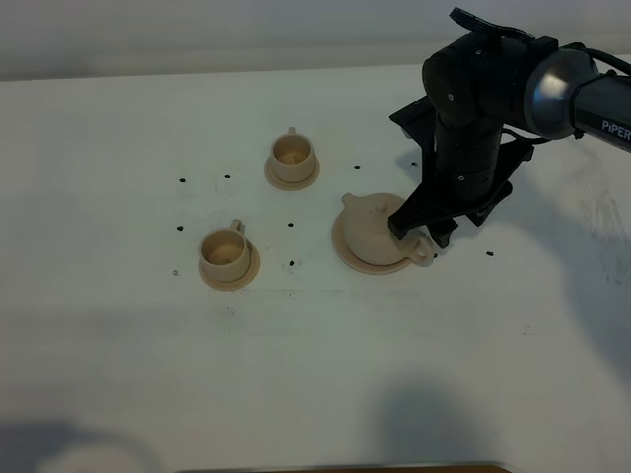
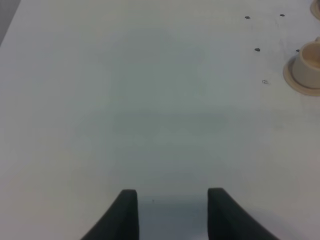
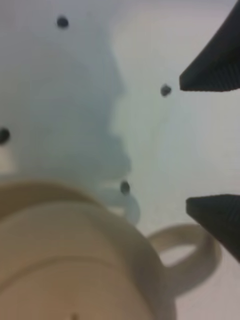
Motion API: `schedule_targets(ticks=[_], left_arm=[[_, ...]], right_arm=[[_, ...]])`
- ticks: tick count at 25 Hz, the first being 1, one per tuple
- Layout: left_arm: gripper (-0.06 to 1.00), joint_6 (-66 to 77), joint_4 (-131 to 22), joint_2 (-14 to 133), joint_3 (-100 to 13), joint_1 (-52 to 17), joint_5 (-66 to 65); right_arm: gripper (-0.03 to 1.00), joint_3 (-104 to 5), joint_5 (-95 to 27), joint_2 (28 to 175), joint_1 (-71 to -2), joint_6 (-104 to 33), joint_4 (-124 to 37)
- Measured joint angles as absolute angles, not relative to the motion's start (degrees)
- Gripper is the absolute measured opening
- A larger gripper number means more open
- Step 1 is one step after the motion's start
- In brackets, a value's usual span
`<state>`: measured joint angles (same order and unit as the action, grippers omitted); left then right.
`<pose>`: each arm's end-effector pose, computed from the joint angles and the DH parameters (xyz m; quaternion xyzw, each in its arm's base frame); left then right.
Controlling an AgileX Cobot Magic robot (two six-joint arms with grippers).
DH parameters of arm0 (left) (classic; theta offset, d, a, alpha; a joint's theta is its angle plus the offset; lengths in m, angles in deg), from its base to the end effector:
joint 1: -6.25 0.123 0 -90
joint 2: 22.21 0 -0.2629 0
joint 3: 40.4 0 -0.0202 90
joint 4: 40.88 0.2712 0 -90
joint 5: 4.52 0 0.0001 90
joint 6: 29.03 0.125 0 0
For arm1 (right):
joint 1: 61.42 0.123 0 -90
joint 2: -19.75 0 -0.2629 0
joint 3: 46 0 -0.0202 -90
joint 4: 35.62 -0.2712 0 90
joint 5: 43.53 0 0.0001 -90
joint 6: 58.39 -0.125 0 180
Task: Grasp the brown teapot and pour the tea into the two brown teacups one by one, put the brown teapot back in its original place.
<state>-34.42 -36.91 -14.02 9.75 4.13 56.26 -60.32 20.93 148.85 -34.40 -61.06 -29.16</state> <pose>0.0693 0.0050 0.2593 -0.0253 0.8613 0.0014 0.5075 0.3820 0.1806 0.1074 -0.2340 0.9709 -0.0476 0.0195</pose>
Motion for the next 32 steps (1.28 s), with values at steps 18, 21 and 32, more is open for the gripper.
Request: schedule_targets(ticks=[18, 21, 32], left_arm=[[0.31, -34.3, -36.9, -14.0, 9.7, 4.1, 56.3], [0.31, -34.3, -36.9, -14.0, 9.7, 4.1, 56.3], [0.31, -34.4, -36.9, -14.0, 9.7, 4.1, 56.3]], right_arm=[[0.47, -60.4, 21.1, 148.8, -33.7, -52.5, -38.9], [0.47, -60.4, 21.1, 148.8, -33.7, -53.1, -36.8], [0.47, -60.4, 23.8, 148.8, -33.7, -55.9, -32.3]])
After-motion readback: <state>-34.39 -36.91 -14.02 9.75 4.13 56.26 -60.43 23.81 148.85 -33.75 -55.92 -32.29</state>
